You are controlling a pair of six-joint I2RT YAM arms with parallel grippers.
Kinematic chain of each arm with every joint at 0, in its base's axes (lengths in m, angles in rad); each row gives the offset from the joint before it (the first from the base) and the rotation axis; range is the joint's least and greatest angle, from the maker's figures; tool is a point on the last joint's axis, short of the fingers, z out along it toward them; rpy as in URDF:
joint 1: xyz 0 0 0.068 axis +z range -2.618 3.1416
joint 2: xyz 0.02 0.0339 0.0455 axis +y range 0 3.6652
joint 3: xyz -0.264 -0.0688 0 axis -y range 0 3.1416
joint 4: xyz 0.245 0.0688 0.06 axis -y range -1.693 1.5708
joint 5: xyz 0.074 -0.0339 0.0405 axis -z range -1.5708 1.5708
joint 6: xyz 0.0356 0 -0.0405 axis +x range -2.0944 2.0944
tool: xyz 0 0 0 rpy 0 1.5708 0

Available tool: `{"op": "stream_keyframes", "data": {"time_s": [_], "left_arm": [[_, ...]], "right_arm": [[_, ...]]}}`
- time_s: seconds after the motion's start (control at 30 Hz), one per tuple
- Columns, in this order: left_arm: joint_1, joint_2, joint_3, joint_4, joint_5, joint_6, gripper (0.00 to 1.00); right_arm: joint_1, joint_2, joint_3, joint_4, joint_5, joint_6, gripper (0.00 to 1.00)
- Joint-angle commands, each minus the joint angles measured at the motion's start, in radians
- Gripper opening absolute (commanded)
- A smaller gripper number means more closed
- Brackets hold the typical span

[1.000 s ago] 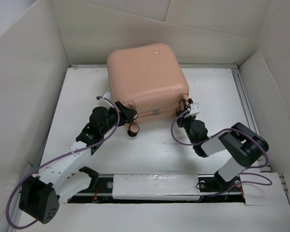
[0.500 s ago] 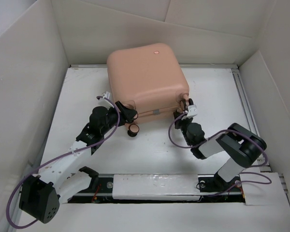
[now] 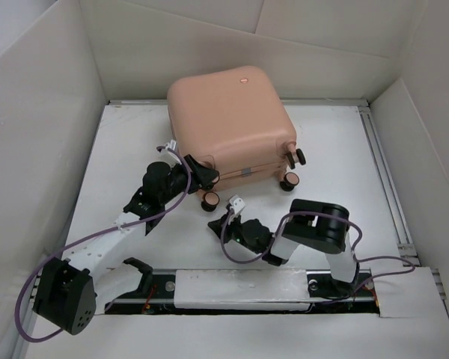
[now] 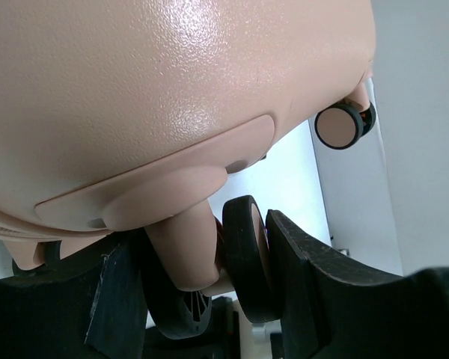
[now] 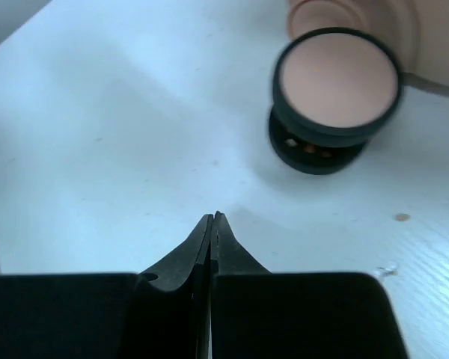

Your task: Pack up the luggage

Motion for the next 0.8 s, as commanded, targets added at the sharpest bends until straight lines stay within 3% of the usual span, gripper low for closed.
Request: {"op": "stream_keyframes", "data": {"time_s": [0.0,0.07,0.2,0.27,0.33,0.37,0.43,0.57,0.63,0.77], "left_arm": [[-0.03,-0.026,0.084,0.279,0.146,0.066,0.0],[-0.03,-0.035,0.084,0.279,0.146,0.057,0.0],[-0.03,-0.08,0.106,0.187,0.073,0.096,0.0],[-0.03,-0.1,0.106,0.178,0.036,0.116,0.0],[-0.03,-0.112,0.115,0.144,0.025,0.129,0.0],[-0.03,-0.123,0.115,0.144,0.025,0.129,0.0],[-0.03,-0.123,0.103,0.144,0.014,0.129,0.0],[-0.03,-0.134,0.082,0.144,0.023,0.138,0.0],[-0.03,-0.134,0.071,0.153,0.034,0.138,0.0],[-0.03,-0.134,0.062,0.171,0.056,0.138,0.0]], "right_arm": [[-0.023,-0.06,0.031,0.237,-0.085,0.05,0.0],[-0.003,-0.084,0.042,0.224,-0.062,0.032,0.0],[0.006,-0.22,-0.131,0.224,0.096,0.021,0.0],[0.006,-0.361,-0.187,0.119,0.194,0.012,0.0],[0.006,-0.479,-0.216,-0.048,0.364,0.012,0.06],[-0.006,-0.589,-0.207,-0.283,0.42,0.029,0.07],[-0.04,-0.671,-0.182,-0.478,0.545,0.064,0.11],[-0.194,-0.787,-0.191,-0.635,0.523,0.05,0.37],[-0.304,-0.808,-0.204,-0.635,0.471,0.05,0.42],[-0.395,-0.767,-0.176,-0.635,0.394,0.018,0.47]]}}
